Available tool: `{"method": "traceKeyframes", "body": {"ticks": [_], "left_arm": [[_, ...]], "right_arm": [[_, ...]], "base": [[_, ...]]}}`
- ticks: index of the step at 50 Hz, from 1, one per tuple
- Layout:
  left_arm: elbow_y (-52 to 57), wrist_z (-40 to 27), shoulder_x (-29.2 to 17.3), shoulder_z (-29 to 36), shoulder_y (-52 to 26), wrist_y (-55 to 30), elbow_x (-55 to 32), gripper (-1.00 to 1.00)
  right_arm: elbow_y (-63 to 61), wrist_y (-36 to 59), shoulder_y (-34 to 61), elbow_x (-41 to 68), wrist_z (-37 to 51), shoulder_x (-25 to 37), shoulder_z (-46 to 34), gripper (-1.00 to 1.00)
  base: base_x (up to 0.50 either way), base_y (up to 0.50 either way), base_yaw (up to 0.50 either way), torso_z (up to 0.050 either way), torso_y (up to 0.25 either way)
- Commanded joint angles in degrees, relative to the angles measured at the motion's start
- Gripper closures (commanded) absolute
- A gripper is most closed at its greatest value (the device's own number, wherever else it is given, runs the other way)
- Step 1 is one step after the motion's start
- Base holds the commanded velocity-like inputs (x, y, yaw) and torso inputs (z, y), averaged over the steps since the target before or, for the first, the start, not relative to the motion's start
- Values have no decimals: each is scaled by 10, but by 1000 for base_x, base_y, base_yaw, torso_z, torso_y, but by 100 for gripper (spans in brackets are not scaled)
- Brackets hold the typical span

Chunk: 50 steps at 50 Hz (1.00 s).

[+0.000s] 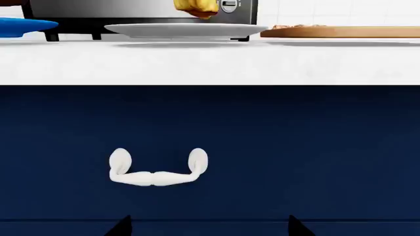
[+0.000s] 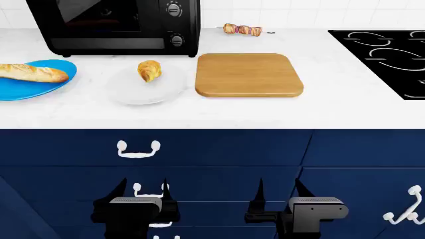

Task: From the different types of pastries on the counter, select a croissant and place it on the cutting board. Then retrieve a jar of jam from the cabinet and place it alongside the croissant on the cutting board.

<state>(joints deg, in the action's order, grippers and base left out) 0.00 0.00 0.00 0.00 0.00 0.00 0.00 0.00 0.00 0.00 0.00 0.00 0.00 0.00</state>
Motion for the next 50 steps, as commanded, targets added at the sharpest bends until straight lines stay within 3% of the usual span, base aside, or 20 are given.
{"method": "traceKeyframes", "body": {"ticks": [1,50], "left_arm": [[-1,-10,-9,11,-1,0,-8,-100],[0,-61,-55,66,-2,3,-57,-100]], "right_arm": [[1,0,1,7,12,9,-12,-100],[-1,1,3,54,62,57,-66,-100]], "base": [[0,0,0,0,0],[0,214,0,0,0]]}}
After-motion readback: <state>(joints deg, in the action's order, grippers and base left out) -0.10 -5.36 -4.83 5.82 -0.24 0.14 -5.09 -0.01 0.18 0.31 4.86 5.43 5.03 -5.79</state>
